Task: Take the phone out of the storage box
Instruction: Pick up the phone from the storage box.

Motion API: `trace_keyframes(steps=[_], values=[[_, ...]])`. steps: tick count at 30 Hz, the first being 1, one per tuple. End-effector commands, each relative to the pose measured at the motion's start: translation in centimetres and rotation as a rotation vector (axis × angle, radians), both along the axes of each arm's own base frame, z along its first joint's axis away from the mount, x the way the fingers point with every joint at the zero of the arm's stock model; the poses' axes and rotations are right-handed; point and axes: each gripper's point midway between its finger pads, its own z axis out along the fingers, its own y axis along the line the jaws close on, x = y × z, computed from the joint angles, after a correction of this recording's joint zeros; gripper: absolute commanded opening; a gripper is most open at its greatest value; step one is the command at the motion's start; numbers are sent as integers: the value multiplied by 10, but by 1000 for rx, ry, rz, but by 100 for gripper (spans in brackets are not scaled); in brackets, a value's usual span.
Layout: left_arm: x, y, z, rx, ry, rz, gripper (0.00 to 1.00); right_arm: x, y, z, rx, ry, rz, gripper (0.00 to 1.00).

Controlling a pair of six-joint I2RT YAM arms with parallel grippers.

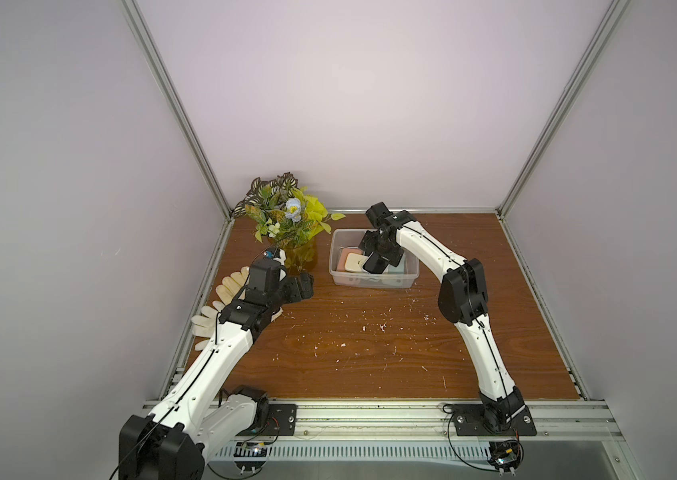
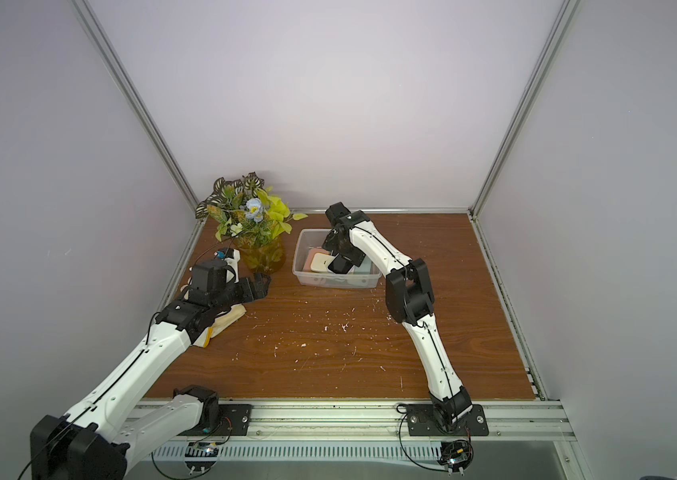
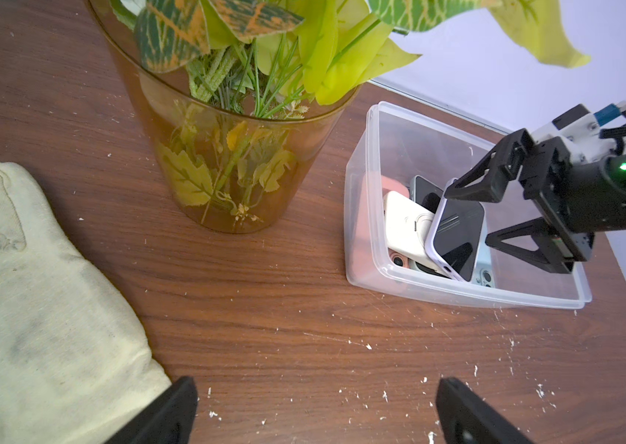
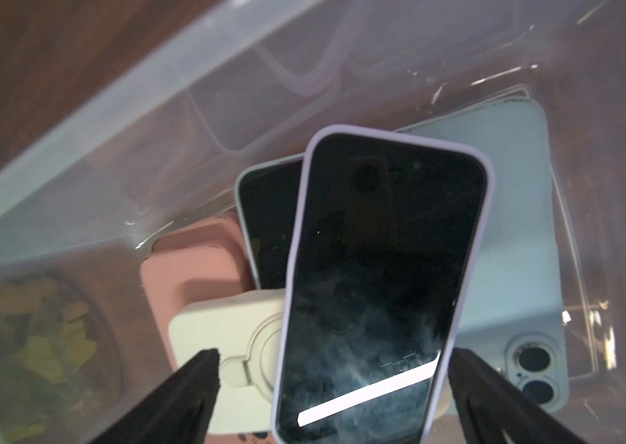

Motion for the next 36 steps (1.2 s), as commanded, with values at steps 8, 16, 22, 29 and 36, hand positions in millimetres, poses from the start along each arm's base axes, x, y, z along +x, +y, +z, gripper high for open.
trace_keyframes(steps=[8,16,22,29,36], values=[[-1,-3,-8,34,25,-37,100,15,-20,-9,-28,4,-52,99],[3,-4,-11,47,31,-41,100,28,-12,-21,-2,10,-25,99],[4,-3,-14,43,35,-32,100,16,-12,-32,-21,58,4,99],[6,-5,-15,29,33,-27,100,6,-19,-35,-101,78,86,96],[4,-5,-17,8,31,-19,100,-5,-15,-41,-149,113,175,94]])
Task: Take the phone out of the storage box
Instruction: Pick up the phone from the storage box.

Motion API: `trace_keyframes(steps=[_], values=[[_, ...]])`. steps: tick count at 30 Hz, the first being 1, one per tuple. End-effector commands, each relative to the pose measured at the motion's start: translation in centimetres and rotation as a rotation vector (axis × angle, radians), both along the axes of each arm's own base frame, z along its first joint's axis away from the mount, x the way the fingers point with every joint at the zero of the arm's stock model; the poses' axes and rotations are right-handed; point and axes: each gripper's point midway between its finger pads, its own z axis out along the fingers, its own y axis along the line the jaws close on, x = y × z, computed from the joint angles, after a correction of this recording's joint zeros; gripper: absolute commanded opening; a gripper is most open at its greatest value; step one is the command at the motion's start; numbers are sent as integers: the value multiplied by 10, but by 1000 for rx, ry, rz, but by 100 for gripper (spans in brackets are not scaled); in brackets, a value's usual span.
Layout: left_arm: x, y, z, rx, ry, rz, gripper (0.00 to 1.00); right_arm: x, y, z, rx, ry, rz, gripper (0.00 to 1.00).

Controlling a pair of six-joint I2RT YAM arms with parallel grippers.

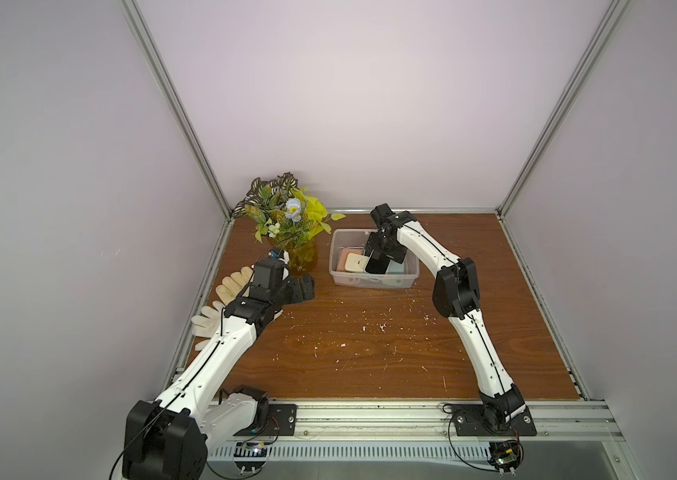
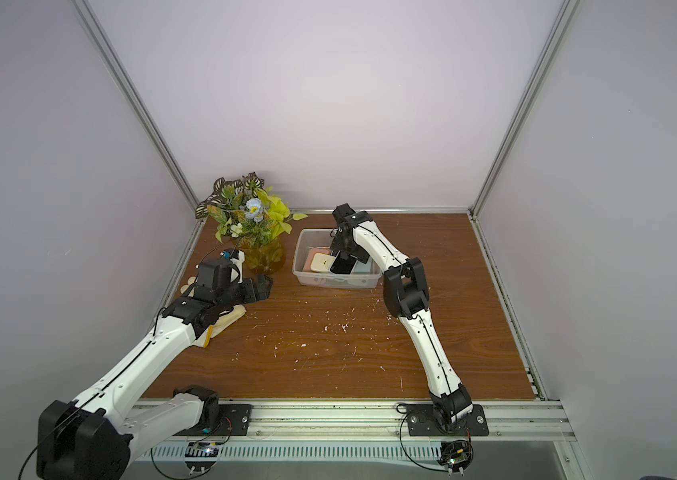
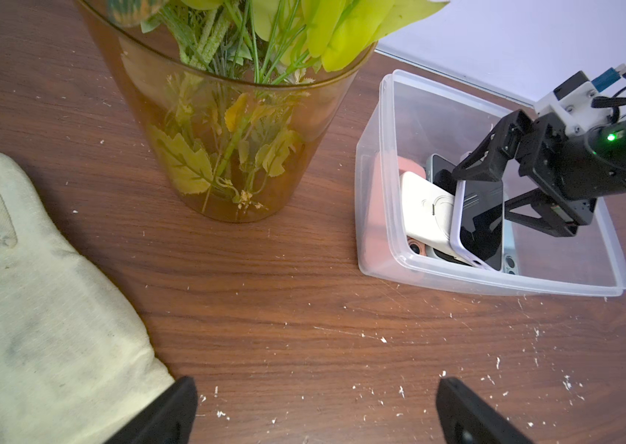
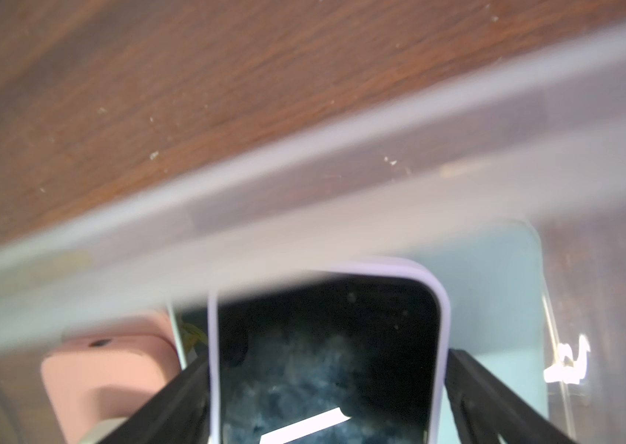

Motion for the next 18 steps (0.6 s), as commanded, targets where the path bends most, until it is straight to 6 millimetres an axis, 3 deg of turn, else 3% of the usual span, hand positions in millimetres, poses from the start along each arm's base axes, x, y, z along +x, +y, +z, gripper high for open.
trace_keyframes(steps=[1,7,9,18], values=[[-2,-3,0,-21,-12,-1,100,-26,4,-9,-53,88,79,93],[-7,-1,-1,-17,-5,1,100,-37,19,-19,-23,127,117,89],[-9,-1,-1,-16,-7,0,100,-39,18,-19,-42,122,124,81],[-11,0,2,-17,-10,-1,100,-34,16,4,-45,64,132,67]])
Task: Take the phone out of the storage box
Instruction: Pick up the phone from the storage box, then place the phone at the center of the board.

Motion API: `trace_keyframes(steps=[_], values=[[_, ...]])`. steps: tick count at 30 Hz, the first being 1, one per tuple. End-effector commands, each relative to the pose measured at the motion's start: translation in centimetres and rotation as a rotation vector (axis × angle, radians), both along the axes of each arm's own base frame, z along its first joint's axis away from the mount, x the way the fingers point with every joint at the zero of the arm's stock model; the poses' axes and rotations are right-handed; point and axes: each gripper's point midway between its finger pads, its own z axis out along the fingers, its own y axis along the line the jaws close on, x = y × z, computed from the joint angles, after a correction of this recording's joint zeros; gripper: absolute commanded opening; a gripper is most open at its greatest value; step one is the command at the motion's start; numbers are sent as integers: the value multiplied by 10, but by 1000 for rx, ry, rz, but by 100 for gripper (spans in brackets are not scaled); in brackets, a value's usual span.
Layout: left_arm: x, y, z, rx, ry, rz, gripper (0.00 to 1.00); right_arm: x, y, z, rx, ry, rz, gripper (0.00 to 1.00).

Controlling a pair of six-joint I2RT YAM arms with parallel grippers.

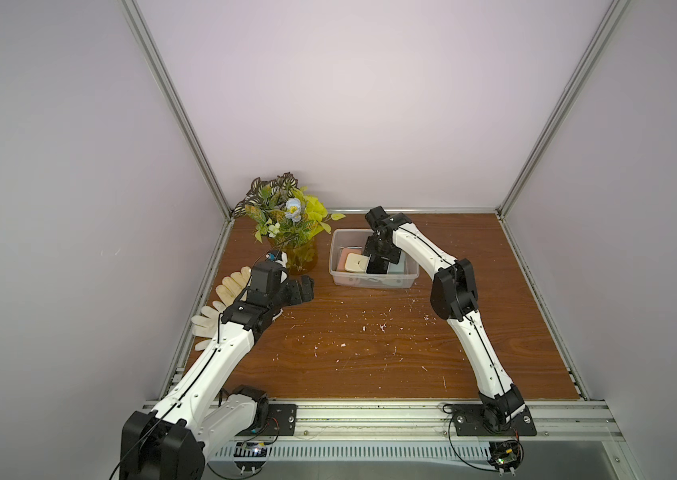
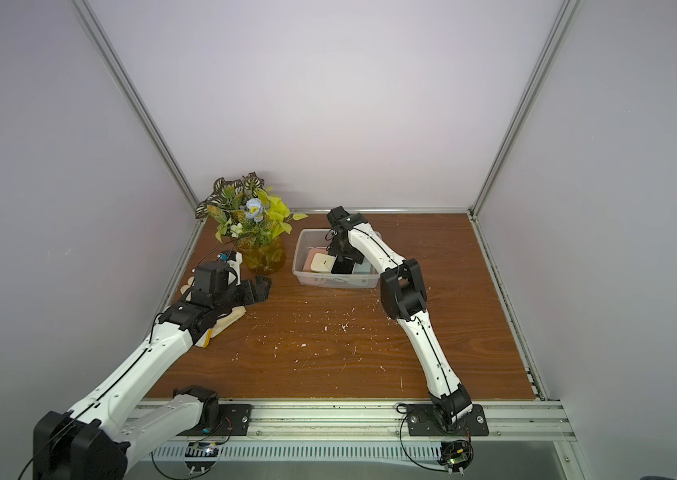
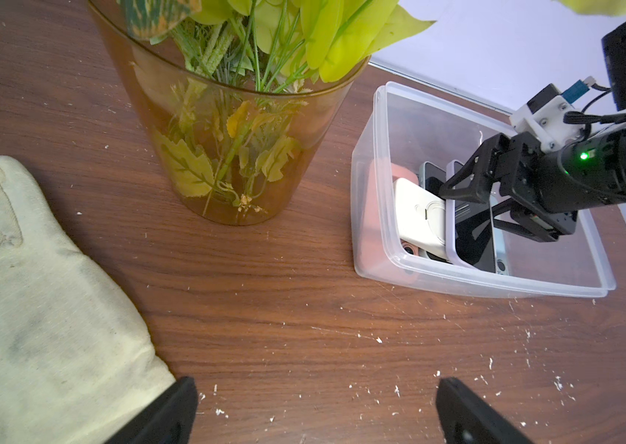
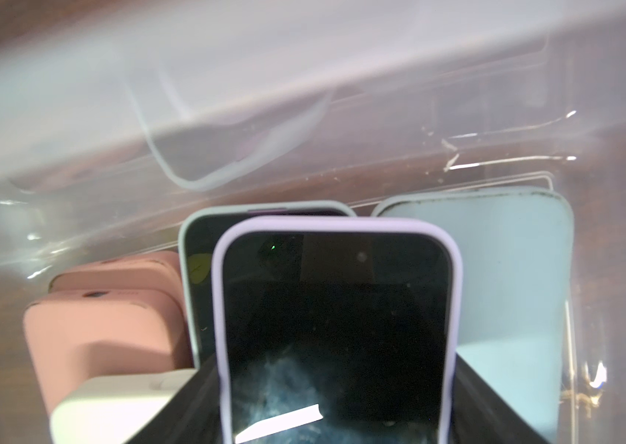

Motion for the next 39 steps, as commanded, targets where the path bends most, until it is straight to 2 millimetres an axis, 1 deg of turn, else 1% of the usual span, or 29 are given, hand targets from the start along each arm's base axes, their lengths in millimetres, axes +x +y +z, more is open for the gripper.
trace_keyframes(steps=[1,4,6,12,15,19,22,24,26,29,32,34,36,39], values=[[-5,-2,-3,-6,14,-7,100,-21,1,10,-27,46,47,67],[-2,-7,1,-25,5,-23,100,-16,-1,40,-41,-20,64,67],[0,-14,4,-51,-1,-54,100,-12,-3,65,-45,-71,78,66],[10,-34,9,-137,-10,-115,100,-9,-6,128,-33,-195,124,66],[14,-42,13,-176,-16,-136,100,-11,-7,153,-20,-239,145,66],[19,-50,16,-212,-17,-161,100,-18,-9,181,-3,-275,172,65],[23,-53,19,-226,-17,-169,100,-29,-15,200,-7,-290,186,65],[24,-56,21,-233,-17,-177,100,-41,-19,210,-17,-283,210,65],[25,-58,21,-241,-14,-182,100,-54,-25,217,-49,-270,232,65],[23,-69,21,-258,-13,-208,100,-78,-35,228,-106,-262,262,66],[19,-81,16,-248,0,-224,100,-104,-41,233,-124,-252,289,66],[15,-90,15,-237,4,-231,100,-121,-44,227,-108,-234,294,66],[10,-101,15,-218,7,-235,100,-139,-50,215,-77,-220,285,66],[-3,-110,14,-211,27,-206,100,-167,-65,184,-38,-190,249,66]])
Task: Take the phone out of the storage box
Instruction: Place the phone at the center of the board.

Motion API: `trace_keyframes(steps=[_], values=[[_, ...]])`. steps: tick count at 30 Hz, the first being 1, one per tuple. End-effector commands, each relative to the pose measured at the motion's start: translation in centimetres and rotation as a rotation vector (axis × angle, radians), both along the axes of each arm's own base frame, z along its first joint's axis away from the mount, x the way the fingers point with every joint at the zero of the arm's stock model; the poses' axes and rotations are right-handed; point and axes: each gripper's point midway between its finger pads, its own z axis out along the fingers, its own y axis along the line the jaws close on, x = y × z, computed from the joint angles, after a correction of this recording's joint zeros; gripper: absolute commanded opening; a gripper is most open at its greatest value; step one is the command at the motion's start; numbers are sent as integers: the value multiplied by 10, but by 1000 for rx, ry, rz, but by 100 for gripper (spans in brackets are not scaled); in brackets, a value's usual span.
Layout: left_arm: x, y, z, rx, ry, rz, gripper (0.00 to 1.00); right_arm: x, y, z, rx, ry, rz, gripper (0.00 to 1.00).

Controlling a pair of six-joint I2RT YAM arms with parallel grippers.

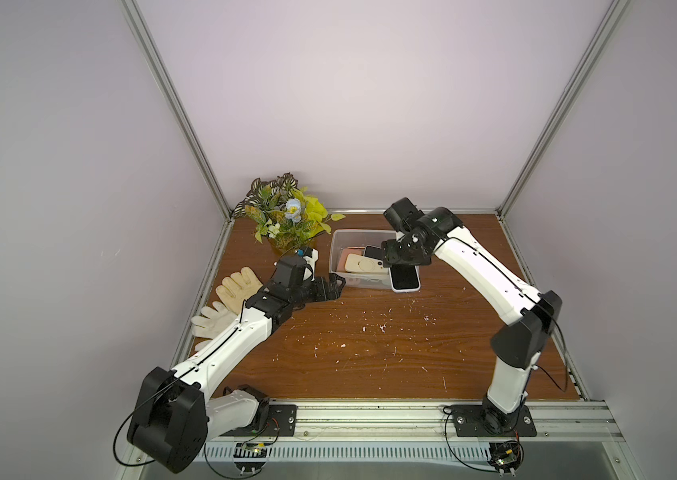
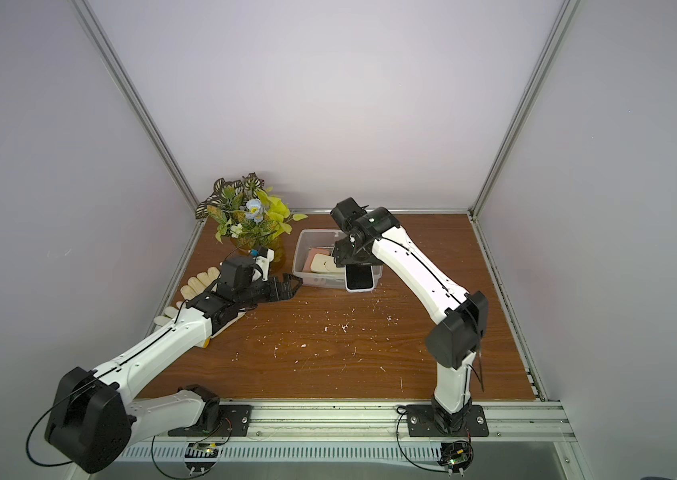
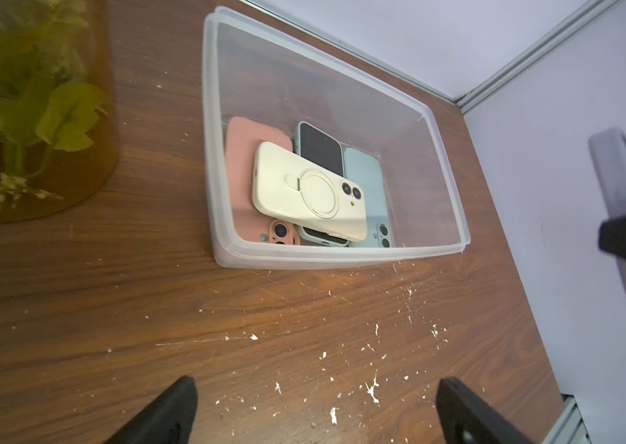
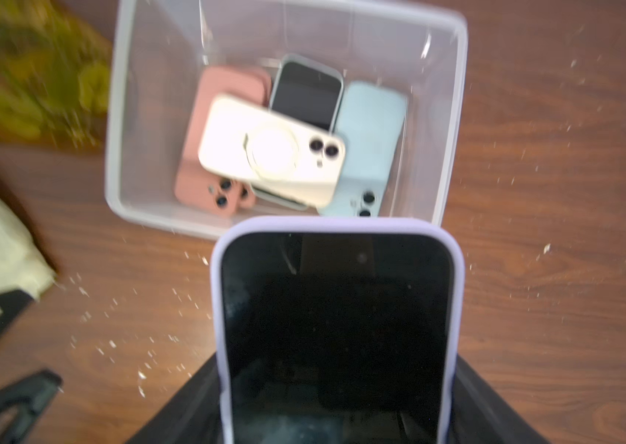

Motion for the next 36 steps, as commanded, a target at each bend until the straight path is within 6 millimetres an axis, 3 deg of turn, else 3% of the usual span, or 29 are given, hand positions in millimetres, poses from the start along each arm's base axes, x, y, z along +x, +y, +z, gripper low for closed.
trace_keyframes(steps=[1,7,13,22,28,36], values=[[-8,-7,14,-12,-8,56,100,-16,-14,0,100,-56,-65,66],[-36,-12,3,4,35,56,100,-59,-41,-63,142,-23,-116,66],[-44,-14,-1,40,42,26,100,-74,-58,-113,132,-42,-113,66],[-42,-25,-13,69,66,-37,100,-57,-48,-149,110,-48,-112,67],[-41,-24,-13,86,59,-41,100,-56,-42,-186,58,31,-83,68],[-44,-19,-11,99,57,-36,100,-56,-46,-208,9,51,-73,76]])
